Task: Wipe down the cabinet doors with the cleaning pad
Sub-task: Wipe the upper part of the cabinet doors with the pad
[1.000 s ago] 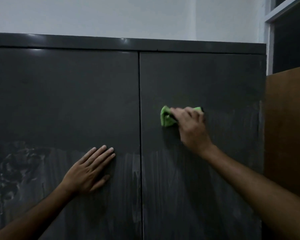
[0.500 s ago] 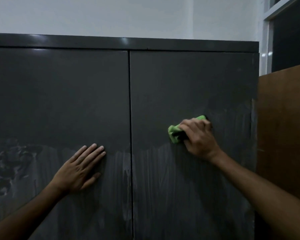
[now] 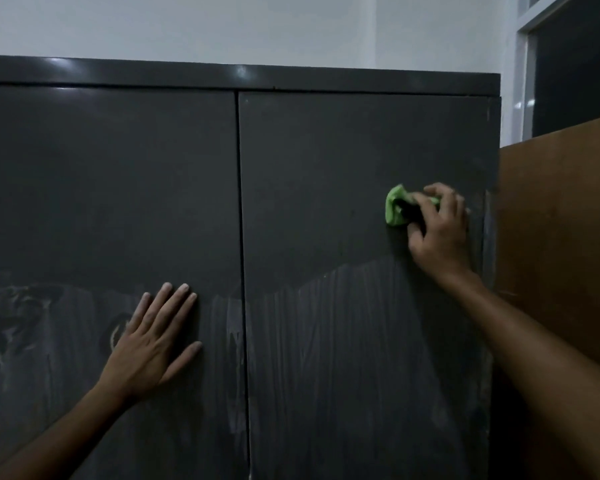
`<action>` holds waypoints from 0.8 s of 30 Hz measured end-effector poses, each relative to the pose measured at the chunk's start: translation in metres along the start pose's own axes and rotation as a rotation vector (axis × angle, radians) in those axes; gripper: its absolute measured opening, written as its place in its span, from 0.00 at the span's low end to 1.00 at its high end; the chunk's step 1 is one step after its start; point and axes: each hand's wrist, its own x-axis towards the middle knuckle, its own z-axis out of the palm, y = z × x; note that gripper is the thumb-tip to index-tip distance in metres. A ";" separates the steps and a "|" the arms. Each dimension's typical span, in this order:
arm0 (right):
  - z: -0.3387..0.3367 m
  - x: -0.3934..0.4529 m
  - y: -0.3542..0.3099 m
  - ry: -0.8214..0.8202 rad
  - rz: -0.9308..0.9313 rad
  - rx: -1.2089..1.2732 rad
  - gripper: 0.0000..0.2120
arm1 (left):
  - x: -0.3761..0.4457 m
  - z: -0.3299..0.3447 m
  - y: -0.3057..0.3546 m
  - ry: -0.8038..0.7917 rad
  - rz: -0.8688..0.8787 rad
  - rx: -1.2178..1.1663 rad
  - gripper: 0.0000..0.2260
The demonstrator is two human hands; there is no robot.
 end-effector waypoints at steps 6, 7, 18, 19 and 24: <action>0.017 -0.033 -0.031 -0.036 -0.208 0.113 0.26 | -0.005 0.002 0.009 -0.036 -0.052 0.043 0.41; 0.017 -0.048 -0.026 -0.075 -0.304 0.082 0.26 | -0.006 0.003 0.008 -0.045 -0.051 0.046 0.41; 0.009 -0.007 -0.022 -0.006 -0.167 0.082 0.26 | -0.005 0.002 0.006 -0.080 -0.048 0.061 0.41; 0.009 -0.029 -0.015 -0.054 -0.284 0.054 0.25 | -0.005 0.002 0.006 -0.080 -0.043 0.061 0.41; -0.013 0.013 0.049 -0.007 -0.006 0.017 0.26 | -0.004 -0.004 0.006 -0.052 -0.020 0.054 0.41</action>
